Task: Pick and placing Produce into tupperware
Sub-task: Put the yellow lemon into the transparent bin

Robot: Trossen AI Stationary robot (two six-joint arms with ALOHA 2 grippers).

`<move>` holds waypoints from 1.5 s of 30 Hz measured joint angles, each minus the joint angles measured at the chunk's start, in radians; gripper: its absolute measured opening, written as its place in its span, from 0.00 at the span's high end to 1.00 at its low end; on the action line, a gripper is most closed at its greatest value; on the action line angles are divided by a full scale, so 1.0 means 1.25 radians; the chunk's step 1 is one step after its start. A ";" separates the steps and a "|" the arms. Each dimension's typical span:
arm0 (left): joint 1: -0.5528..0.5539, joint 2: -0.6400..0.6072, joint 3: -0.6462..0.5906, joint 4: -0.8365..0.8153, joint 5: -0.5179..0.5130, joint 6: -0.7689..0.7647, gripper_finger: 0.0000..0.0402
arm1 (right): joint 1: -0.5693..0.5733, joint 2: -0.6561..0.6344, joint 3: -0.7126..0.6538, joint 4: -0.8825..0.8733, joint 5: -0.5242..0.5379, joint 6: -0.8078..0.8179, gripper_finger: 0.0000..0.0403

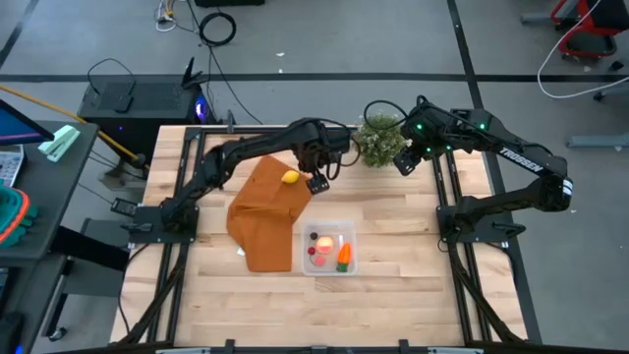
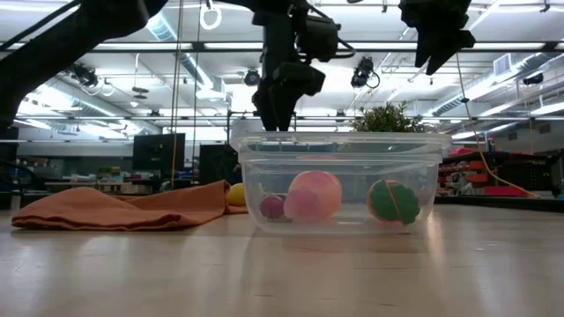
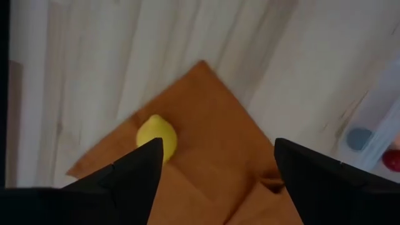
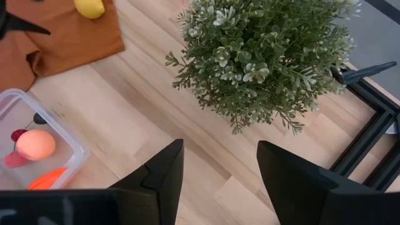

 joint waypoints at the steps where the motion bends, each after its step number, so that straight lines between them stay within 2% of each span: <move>1: 0.004 -0.002 0.000 0.000 0.001 0.007 0.23 | 0.000 0.000 0.000 0.000 0.000 0.000 0.57; 7: 0.012 -0.008 0.000 0.053 0.009 0.012 0.29 | 0.000 0.000 0.000 0.000 0.008 0.002 0.57; 21: -0.087 -0.009 -0.011 0.439 -0.016 -0.055 0.44 | 0.000 -0.001 0.000 -0.010 0.018 -0.006 0.57; 27: -0.145 -0.010 -0.040 0.578 -0.006 -0.094 0.53 | -0.002 -0.020 0.000 -0.033 0.054 -0.020 0.57; 37: -0.254 -0.038 -0.248 0.832 -0.017 -0.139 0.63 | -0.062 -0.082 0.000 -0.045 0.063 -0.035 0.57; 40: -0.244 -0.085 -0.336 0.885 -0.029 -0.165 0.65 | -0.070 -0.095 0.000 -0.047 0.062 -0.036 0.57; 45: -0.189 -0.239 -0.518 0.947 -0.061 -0.160 0.68 | -0.074 -0.100 0.000 -0.049 0.060 -0.041 0.57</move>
